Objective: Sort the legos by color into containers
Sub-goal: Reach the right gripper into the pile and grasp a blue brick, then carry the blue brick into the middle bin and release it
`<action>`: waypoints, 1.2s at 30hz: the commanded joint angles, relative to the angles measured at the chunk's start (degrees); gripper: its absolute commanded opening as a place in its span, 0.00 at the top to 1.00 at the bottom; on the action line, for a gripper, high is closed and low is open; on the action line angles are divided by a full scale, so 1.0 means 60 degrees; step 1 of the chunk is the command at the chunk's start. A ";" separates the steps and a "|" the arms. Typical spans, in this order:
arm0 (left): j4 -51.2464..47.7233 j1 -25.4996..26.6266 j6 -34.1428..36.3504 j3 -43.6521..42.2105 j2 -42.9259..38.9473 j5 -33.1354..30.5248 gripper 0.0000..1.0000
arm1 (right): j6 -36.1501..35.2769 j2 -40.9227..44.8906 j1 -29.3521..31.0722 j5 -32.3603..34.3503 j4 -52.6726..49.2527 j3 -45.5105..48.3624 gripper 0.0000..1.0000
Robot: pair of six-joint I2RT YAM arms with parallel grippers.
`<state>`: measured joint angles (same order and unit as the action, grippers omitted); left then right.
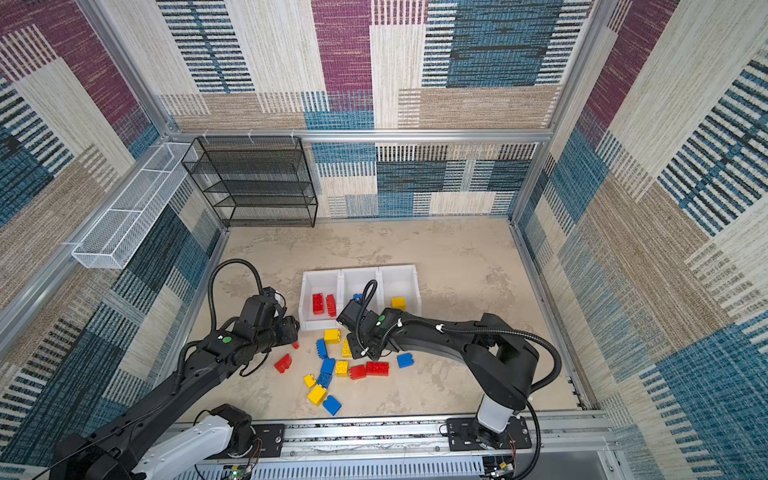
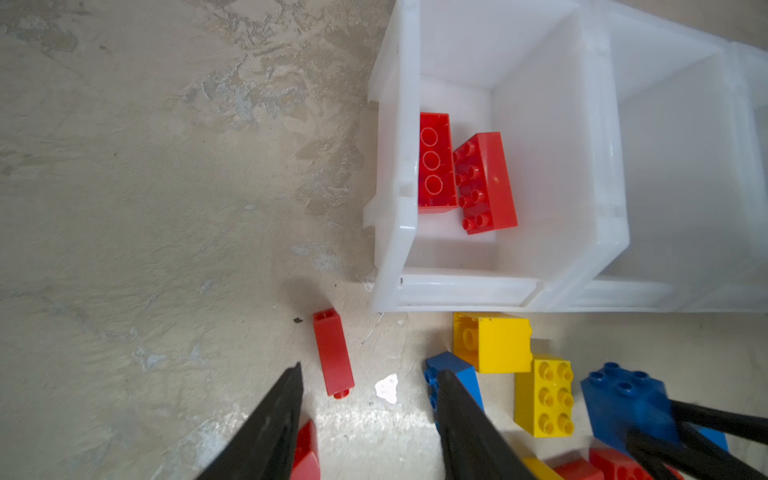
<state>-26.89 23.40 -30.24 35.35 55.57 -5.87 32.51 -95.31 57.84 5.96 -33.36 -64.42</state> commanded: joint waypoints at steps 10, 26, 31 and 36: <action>-0.0286 0.0011 -0.0256 -0.0129 -0.0296 -0.0133 0.45 | -0.1837 -0.0538 -0.1717 0.0460 0.0241 -0.1881 0.68; -0.0908 0.0004 -0.0386 -0.0270 -0.0531 -0.0281 0.44 | -0.2070 -0.1281 -0.2225 0.0478 0.0174 -0.2380 0.47; -0.1288 -0.0002 -0.0564 -0.0252 -0.0519 -0.0188 0.44 | -0.2107 -0.1128 -0.2240 0.0341 -0.0077 -0.2665 0.36; -0.1442 0.0003 -0.0494 -0.0190 -0.0463 -0.0349 0.44 | -0.1989 -0.0737 -0.2243 0.0333 -0.0052 -0.2486 0.33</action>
<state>-34.15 23.40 -32.64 33.78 52.53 -6.57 20.29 -101.14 44.34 7.88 -33.87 -79.72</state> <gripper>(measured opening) 0.563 0.670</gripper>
